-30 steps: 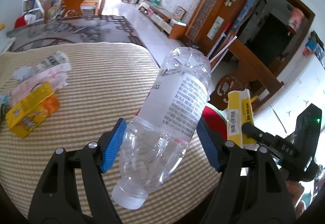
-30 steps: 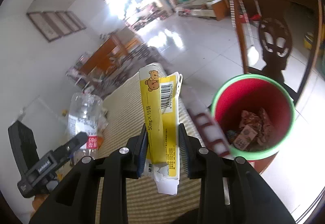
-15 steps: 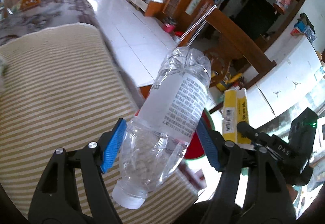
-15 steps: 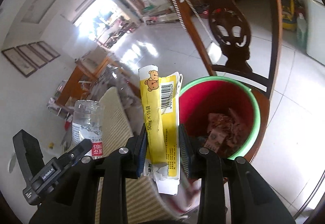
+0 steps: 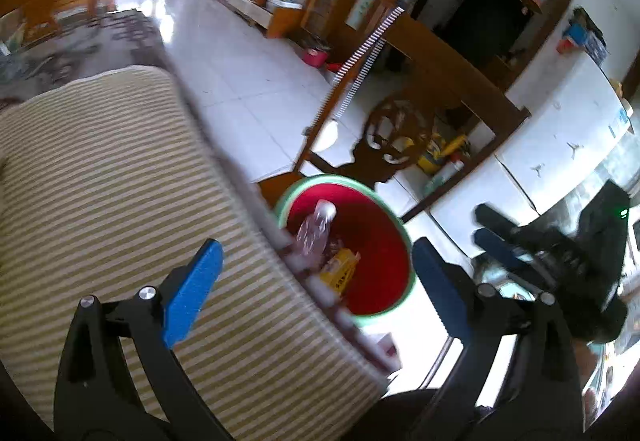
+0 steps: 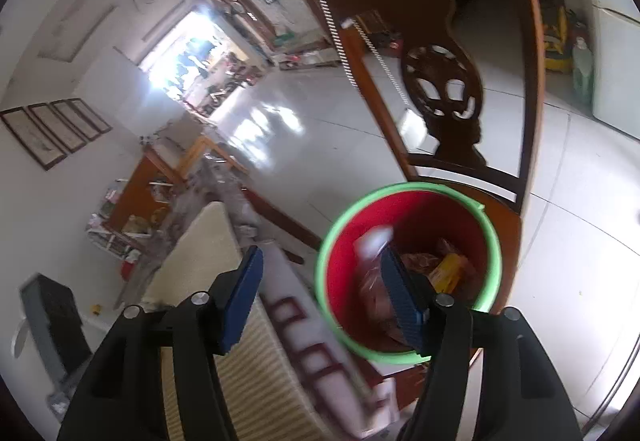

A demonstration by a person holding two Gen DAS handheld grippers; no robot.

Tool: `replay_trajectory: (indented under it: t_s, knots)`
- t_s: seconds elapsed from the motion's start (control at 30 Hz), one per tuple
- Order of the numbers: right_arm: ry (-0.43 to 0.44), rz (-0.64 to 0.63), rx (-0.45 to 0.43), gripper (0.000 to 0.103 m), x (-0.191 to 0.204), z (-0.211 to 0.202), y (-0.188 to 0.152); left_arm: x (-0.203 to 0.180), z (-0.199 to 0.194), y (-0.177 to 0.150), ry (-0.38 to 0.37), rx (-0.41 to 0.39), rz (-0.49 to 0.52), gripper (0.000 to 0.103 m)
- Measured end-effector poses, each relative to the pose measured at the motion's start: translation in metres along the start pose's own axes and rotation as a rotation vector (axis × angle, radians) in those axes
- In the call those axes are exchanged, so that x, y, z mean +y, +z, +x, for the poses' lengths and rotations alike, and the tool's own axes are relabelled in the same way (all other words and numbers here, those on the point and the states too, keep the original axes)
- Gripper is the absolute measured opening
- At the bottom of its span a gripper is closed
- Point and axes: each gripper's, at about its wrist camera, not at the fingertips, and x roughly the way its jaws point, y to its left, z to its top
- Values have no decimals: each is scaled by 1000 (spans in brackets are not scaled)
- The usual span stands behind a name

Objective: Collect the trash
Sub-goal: 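Carry bottle and yellow box to the red bucket and open both tools, then return to the table and grasp the brown cigarette pack with the left tool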

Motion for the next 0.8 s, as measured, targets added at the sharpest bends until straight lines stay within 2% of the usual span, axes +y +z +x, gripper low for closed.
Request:
replay_trajectory:
  t_s: [0.13,0.3,0.4,0.47,0.57,0.7,0.73,0.8]
  knots:
    - [86,-52,30,66,42,2,-14,41,-37,-17,82,-42,-72,93]
    - [150,-152,151,68,94,33,-52,100,-87,-35,200,-94,-172,93]
    - [122,-202,203,68,111,50,-72,132,-117,-42,330,-127,-152,93]
    - [100,-278,192,68,124,50,-79,157,-136,-48,415,-143,-147,93]
    - [86,-288,203,68,125,51,-86,203,-166,-59,538,-152,-191,93]
    - [90,-243,213,68,116,52,-85,270,-198,-84,717,-117,-327,93]
    - [88,-236,215,69,114,52,-85,286,-204,-91,746,-107,-368,93]
    - [79,-235,223,69,114,55,-85,311,-216,-106,754,-114,-450,93]
